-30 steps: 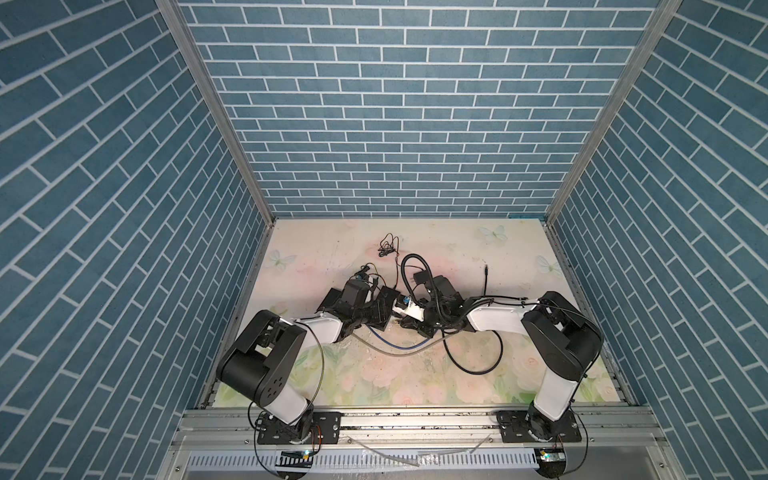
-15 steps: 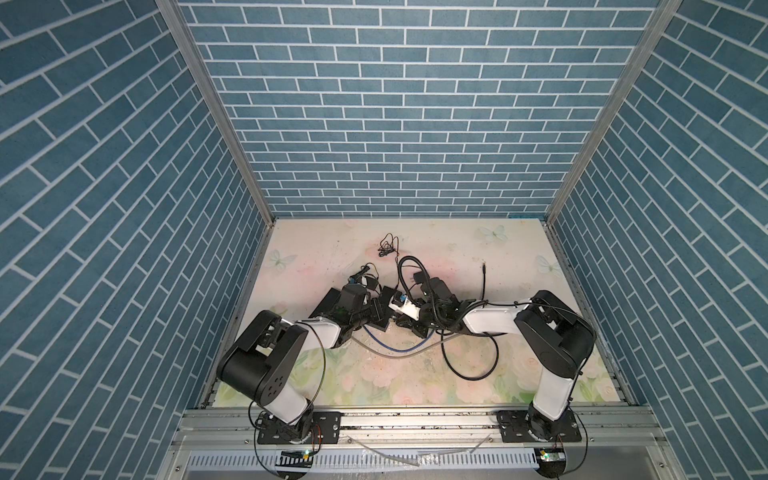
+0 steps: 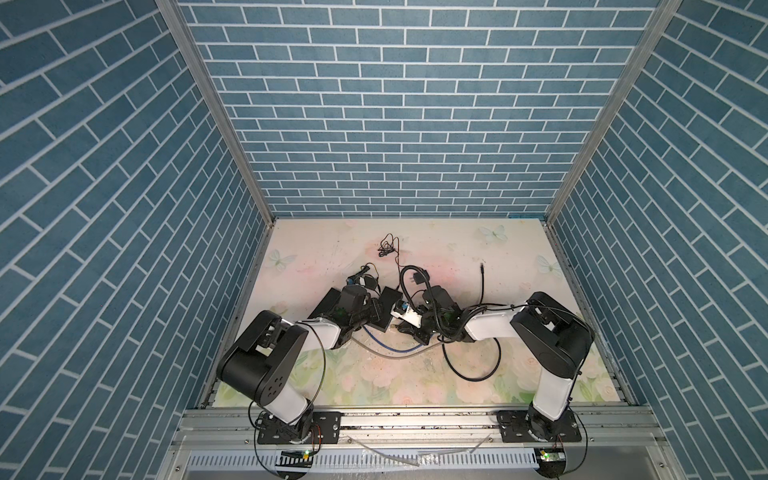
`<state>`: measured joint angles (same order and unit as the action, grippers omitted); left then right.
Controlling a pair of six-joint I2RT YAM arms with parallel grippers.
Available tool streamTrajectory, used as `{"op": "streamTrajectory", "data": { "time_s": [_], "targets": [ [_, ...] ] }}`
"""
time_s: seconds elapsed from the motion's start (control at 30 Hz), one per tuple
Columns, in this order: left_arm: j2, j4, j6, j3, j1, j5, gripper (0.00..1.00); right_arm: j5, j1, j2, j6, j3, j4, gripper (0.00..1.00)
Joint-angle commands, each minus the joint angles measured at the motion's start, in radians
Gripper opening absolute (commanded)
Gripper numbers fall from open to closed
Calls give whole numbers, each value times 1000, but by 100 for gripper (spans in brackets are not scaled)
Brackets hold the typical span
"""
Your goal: Insert the plug into the switch port
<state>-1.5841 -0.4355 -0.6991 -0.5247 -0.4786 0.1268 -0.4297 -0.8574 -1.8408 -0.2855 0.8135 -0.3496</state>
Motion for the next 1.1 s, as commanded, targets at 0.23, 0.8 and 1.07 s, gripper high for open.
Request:
{"op": "streamTrajectory", "data": {
  "time_s": [0.23,0.8,1.07],
  "targets": [
    [-39,11,-5,-1,-30,-34,45,17,-10,-9,43,-43,-108,0],
    [-82,25,-29,-41,-79,-56,43,-5,-15,-12,41,-63,-166,0],
    [-99,34,-51,-49,-119,-65,41,32,-16,-18,69,-105,-312,0]
  ]
}}
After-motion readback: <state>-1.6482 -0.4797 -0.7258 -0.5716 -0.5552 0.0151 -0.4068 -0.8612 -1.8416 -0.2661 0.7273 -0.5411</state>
